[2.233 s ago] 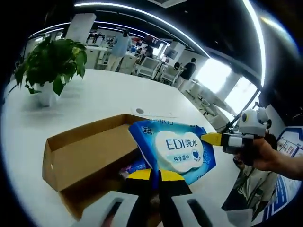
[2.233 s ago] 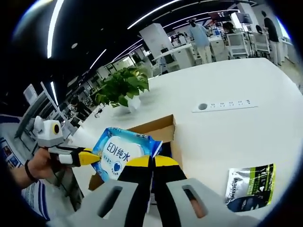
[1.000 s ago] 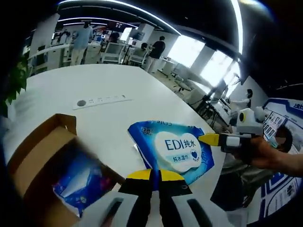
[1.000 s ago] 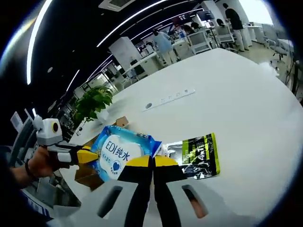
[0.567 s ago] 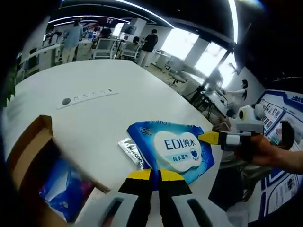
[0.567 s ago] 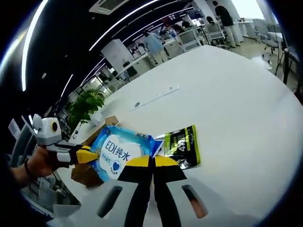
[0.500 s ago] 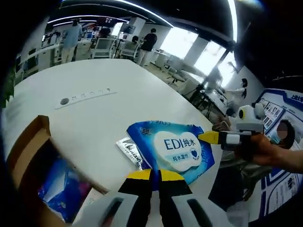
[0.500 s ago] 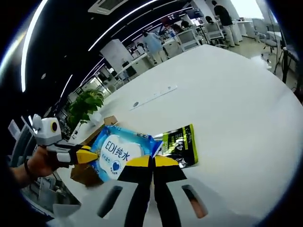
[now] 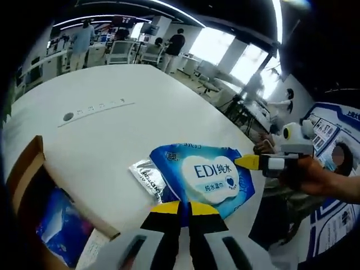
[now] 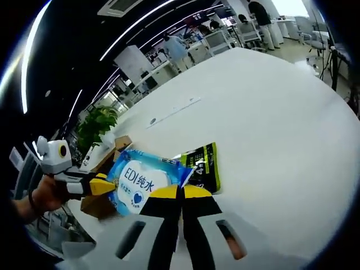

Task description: Operate the shoe box by opening the lid, removing the specified soft item, and placing it in the target area until the item is outside and the box remains undamaged.

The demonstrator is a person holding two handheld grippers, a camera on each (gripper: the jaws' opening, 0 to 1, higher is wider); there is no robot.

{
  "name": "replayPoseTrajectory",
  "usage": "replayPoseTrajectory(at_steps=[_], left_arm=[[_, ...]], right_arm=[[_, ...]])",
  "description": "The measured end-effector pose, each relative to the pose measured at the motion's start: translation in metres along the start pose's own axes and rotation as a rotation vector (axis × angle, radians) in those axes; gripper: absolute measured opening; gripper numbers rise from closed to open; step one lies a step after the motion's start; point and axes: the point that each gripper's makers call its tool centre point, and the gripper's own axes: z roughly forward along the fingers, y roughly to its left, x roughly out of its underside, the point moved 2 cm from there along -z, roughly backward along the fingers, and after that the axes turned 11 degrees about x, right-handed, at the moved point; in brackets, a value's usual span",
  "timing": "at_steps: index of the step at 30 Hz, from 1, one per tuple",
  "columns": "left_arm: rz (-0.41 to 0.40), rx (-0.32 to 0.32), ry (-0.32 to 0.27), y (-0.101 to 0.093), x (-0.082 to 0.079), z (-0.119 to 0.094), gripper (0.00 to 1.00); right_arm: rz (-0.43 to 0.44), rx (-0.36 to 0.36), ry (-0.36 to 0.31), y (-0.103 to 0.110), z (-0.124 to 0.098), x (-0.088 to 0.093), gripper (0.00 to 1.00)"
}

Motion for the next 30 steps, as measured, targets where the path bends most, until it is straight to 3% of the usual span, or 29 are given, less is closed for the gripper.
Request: replayPoseTrajectory(at_steps=[8, 19, 30], left_arm=[[-0.015, -0.024, -0.006, 0.007, -0.003, 0.005, 0.03], [-0.026, -0.064, -0.015, 0.018, -0.010, 0.010, 0.03], [-0.029, -0.098, 0.004, 0.031, -0.008, 0.014, 0.04]], right_arm=[[-0.016, -0.005, 0.016, -0.002, 0.015, -0.012, 0.00], [-0.077, -0.008, 0.054, 0.004, 0.052, -0.039, 0.00], [-0.106, -0.017, 0.079, 0.010, 0.076, -0.046, 0.00]])
